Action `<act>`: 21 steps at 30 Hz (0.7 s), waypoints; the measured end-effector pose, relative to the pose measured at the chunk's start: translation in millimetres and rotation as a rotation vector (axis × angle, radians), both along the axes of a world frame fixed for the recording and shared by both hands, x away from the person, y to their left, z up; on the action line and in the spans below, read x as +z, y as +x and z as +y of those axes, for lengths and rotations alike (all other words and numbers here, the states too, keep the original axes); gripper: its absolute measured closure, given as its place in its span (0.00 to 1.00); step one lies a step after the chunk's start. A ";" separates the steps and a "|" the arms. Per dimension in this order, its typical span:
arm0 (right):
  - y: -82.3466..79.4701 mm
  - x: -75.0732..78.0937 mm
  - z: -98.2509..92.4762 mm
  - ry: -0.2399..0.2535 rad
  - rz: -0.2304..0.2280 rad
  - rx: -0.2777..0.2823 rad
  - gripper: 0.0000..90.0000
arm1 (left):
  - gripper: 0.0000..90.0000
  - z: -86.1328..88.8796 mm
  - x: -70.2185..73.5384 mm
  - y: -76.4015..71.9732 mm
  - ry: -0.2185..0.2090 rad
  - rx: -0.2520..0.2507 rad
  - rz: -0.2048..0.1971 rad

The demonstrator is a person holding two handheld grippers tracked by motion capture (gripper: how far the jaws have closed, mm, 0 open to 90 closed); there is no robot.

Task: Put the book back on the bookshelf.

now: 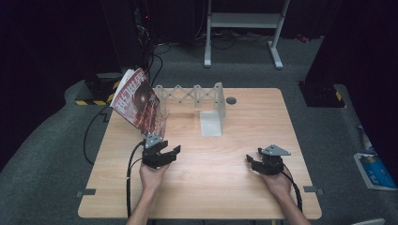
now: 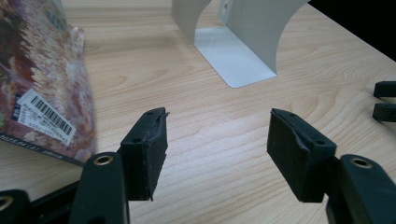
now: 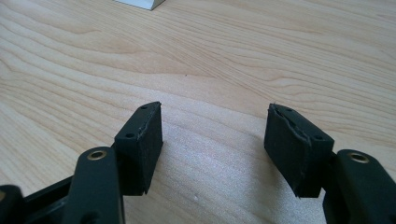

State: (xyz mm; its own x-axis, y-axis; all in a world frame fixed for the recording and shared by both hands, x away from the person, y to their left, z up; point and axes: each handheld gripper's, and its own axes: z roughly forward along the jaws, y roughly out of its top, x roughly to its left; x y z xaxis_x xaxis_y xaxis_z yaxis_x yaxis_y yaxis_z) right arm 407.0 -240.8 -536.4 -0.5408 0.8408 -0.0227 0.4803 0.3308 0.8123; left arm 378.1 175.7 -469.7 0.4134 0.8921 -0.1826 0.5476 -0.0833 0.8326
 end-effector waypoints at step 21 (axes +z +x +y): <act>-0.1 0.0 0.0 0.000 0.000 0.000 0.41 | 0.43 -24.7 -14.5 8.4 0.035 -0.041 0.014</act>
